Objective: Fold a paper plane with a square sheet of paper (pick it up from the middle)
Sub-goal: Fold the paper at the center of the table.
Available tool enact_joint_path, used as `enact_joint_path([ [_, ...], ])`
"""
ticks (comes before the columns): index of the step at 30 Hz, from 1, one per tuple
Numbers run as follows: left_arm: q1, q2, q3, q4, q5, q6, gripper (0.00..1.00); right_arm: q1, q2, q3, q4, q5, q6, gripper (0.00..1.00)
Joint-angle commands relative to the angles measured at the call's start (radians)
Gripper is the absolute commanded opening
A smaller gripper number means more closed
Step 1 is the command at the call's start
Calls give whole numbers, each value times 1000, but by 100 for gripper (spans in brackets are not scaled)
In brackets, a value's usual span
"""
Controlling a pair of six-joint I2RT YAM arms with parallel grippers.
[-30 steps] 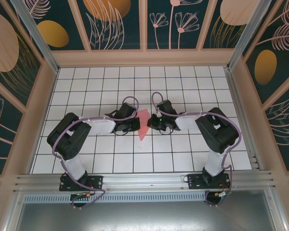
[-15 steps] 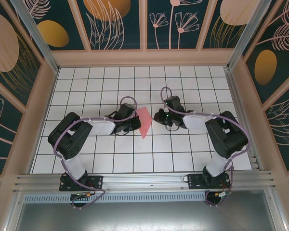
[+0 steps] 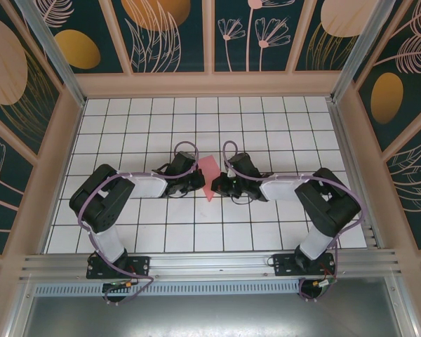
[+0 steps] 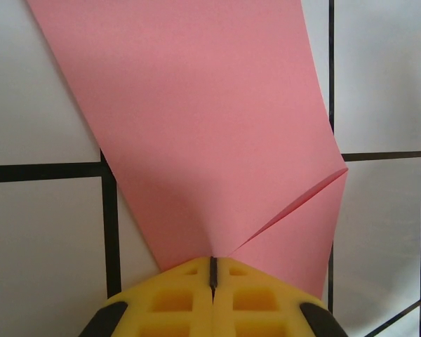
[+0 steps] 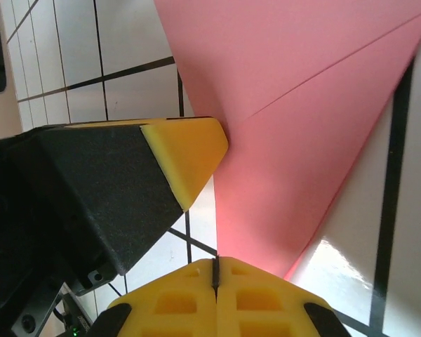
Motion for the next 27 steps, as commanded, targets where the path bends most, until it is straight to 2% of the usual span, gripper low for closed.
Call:
enact_joint_path([
  [1,15,59,-48,-125,-92,-8,0,24,39,6,36,-33,15,0],
  [11,14,61,-47,-125,-97,-13,0,57,74,-5,25,-35,7,0],
  [27,15,59,-42,-128,-105,-12,0,76,67,-32,-102,14,-38,0],
])
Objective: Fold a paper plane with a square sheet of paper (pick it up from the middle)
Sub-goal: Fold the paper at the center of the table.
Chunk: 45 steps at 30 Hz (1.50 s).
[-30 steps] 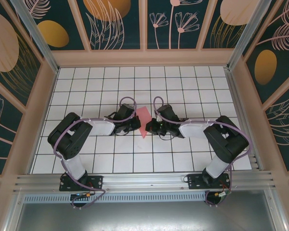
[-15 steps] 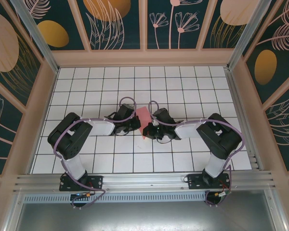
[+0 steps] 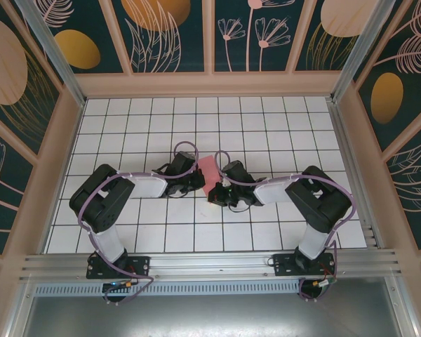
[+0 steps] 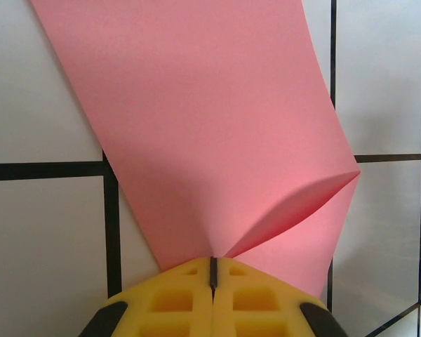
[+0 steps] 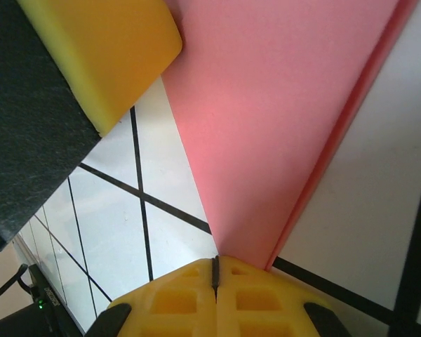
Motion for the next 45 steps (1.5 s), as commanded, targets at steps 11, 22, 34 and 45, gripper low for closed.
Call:
enact_joint_path([
  [11,15,51,-38,-131,-89,4,0,10,-10,114,-116,89,-58,0],
  [22,15,54,-41,-134,-99,2,0,14,66,118,-136,80,-77,0],
  [34,15,55,-37,-144,-113,9,0,34,-67,-8,-219,12,-125,0],
  [45,14,47,-12,-142,-92,27,0,-102,-21,158,-173,93,-172,0],
])
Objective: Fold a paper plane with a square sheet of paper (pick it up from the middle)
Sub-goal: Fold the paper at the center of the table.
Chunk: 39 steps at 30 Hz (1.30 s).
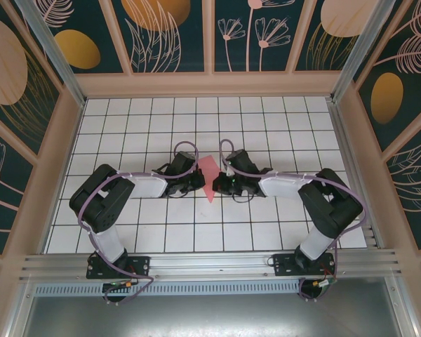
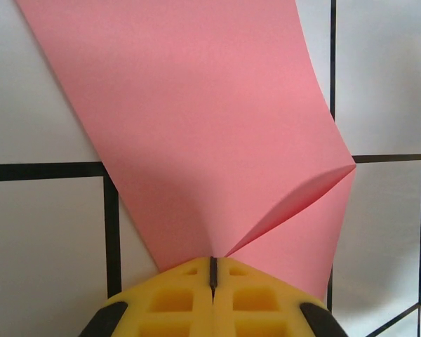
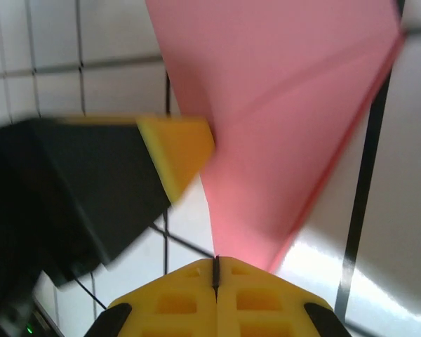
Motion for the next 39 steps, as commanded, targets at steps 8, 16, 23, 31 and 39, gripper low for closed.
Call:
enact_joint_path([
  [8,14,45,-3,-148,-85,33,0,-32,145,92,4,-35,-82,0],
  [16,14,32,24,-153,-79,60,0,-28,144,7,38,-44,-42,0],
  [23,14,-121,30,-109,-31,30,7,7,113,-40,71,0,83,0],
  [31,7,-293,-140,59,99,-110,18,24,77,-33,93,52,167,0],
  [39,-81,-247,-181,85,137,-175,0,23,58,-38,139,9,158,0],
])
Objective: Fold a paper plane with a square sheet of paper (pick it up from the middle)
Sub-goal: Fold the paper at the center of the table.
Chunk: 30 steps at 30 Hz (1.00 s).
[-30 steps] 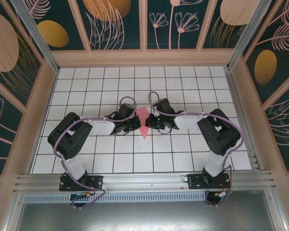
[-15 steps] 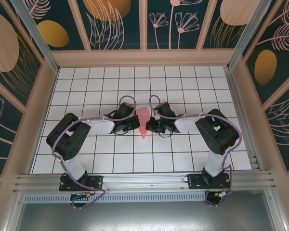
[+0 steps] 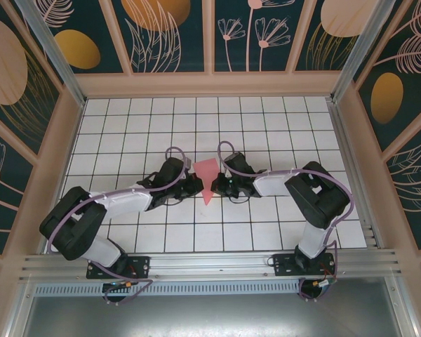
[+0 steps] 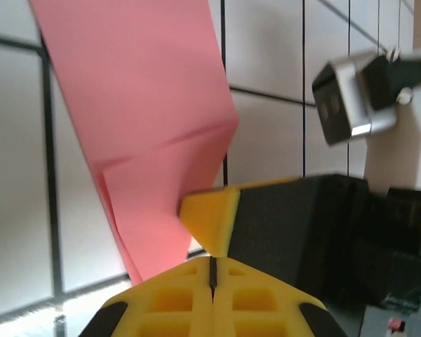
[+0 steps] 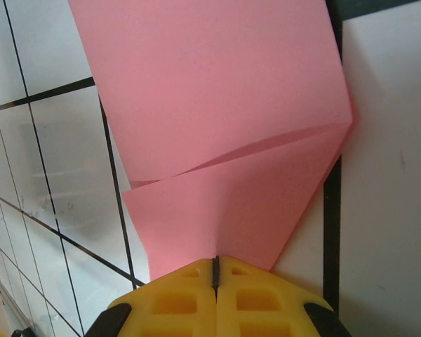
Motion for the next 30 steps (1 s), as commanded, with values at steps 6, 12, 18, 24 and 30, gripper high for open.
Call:
enact_joint_path([
  [6,-71,104,-9,72,48,-63,0,1,-64,-16,36,-21,-3,0],
  [12,-76,131,-11,8,0,-54,0,1,-73,-21,30,-27,-23,0],
  [18,-75,134,-16,-17,-34,-53,0,2,-57,-17,22,-45,-54,0],
  [24,-76,147,-17,-9,-35,-56,0,8,-35,-11,9,-62,-71,0],
  [30,-80,168,-14,1,-23,-55,0,13,-4,-2,-21,-57,-80,0],
])
